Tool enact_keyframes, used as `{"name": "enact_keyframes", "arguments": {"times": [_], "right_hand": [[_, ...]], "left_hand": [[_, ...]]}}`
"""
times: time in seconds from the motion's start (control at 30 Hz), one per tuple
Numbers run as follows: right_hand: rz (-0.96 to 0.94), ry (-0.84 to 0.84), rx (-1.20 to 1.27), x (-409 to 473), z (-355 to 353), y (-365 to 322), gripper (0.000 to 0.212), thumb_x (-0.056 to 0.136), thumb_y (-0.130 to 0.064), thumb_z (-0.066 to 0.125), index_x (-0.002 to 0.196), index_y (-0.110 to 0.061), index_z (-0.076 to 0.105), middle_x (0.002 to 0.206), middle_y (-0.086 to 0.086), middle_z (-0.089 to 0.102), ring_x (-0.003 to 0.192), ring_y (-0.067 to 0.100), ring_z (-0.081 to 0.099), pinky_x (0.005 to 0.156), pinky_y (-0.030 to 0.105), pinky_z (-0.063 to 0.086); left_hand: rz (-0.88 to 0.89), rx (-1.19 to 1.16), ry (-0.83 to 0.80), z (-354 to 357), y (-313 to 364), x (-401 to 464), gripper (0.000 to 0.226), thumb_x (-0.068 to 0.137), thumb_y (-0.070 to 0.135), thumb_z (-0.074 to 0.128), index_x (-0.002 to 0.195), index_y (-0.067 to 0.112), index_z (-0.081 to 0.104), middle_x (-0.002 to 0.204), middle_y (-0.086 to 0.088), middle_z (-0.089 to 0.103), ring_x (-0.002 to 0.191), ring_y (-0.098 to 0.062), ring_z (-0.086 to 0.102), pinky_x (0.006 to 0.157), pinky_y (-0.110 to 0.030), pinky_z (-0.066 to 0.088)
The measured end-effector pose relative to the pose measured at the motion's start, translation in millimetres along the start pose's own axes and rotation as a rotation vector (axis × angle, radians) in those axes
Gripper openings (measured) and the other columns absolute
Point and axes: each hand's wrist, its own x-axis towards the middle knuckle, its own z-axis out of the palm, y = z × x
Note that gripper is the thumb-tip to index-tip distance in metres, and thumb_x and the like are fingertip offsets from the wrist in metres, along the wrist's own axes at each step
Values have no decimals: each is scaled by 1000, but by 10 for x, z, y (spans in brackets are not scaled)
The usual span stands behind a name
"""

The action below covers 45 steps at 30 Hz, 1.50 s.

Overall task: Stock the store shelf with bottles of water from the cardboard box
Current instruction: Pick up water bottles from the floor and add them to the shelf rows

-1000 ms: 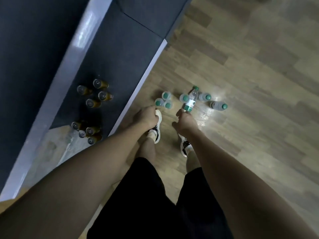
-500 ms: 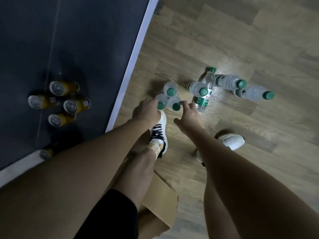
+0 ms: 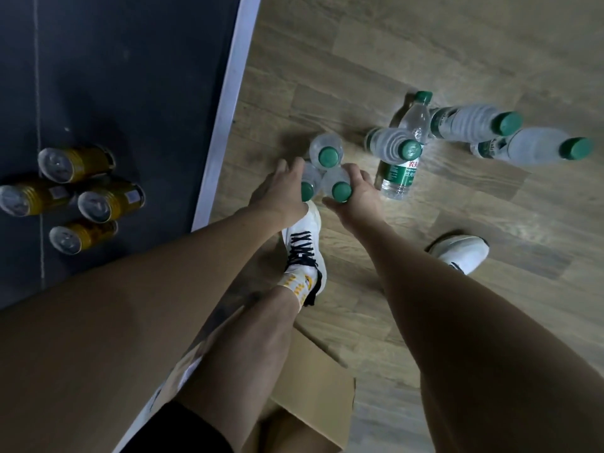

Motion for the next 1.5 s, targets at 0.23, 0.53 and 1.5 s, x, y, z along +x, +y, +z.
{"name": "enact_keyframes", "arguments": {"times": [0.23, 0.53, 1.5], "right_hand": [[-18, -49, -35, -487, -252, -41, 65, 80, -29, 77, 133, -11, 43, 129, 14, 52, 113, 30, 53, 83, 31, 42], [-146, -152, -103, -1694, -1356, -698, 64, 73, -32, 78, 126, -11, 49, 113, 13, 61, 98, 32, 61, 79, 37, 51], [-965, -319, -316, -7219, -4565, -4784, 37, 73, -18, 81, 104, -6, 66, 103, 12, 71, 91, 23, 71, 79, 42, 62]], "left_hand": [[-43, -27, 28, -30, 94, -401, 54, 85, 12, 66, 129, 16, 36, 134, -11, 40, 111, -35, 54, 78, -42, 48], [-121, -99, 47, -604, 519, -1754, 46, 88, 20, 64, 125, 20, 37, 131, -12, 44, 113, -37, 53, 81, -41, 46], [78, -882, 1018, -3584, 1640, -7489, 67, 47, 31, 91, 108, 25, 66, 99, 10, 73, 92, -10, 69, 89, -37, 56]]}}
